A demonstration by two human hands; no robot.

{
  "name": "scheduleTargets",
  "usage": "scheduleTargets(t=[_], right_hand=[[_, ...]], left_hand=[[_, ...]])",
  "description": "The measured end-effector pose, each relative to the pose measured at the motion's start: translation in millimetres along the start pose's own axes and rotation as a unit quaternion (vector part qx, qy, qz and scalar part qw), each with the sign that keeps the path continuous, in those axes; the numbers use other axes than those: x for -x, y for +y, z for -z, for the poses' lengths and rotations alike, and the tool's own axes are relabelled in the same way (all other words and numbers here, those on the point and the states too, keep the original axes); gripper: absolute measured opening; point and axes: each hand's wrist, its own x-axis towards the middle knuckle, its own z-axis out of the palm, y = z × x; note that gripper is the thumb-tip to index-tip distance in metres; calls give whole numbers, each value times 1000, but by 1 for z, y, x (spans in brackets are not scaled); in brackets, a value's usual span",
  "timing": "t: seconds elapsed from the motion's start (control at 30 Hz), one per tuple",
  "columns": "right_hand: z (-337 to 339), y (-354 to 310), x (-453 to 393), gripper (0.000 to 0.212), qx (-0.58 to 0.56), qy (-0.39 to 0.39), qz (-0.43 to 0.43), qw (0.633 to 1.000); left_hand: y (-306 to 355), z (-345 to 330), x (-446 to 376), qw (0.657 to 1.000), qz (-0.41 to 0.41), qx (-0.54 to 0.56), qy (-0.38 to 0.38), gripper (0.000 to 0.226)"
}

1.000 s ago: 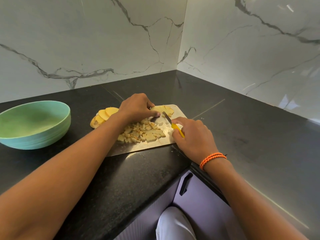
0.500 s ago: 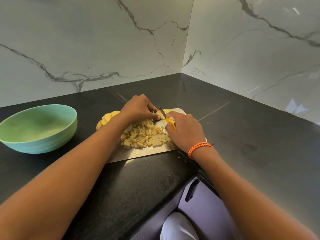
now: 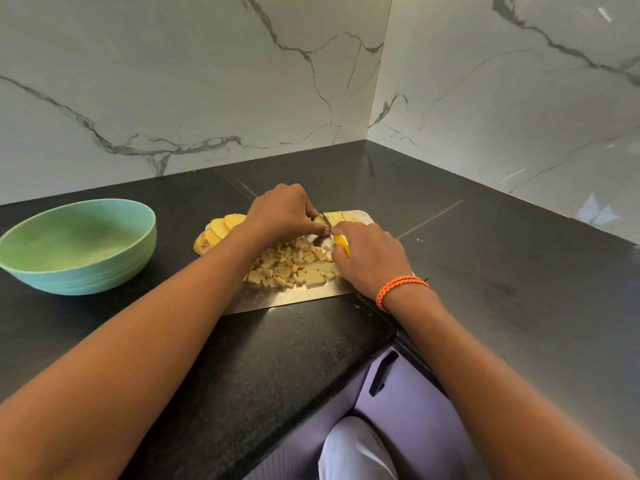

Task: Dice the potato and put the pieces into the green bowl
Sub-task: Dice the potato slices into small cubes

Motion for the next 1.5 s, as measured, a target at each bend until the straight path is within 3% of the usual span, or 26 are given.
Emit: scheduleTargets(t=[0.3,0.6,0.8,1.5], right_hand=[[19,12,48,40,-42,-14,-7,999],[15,17,41,41,-110,67,-37,991],[6,0,14,43,-89,34,-20,995],[-7,-1,2,42,-36,38,2,999]], left_hand=[[5,1,2,1000,5,11,3,43],[-8,7,-2,998,-15,51,-37,43],[-17,8,1,994,1,112,0,19],[-13,6,2,996,-2,84,17,22]])
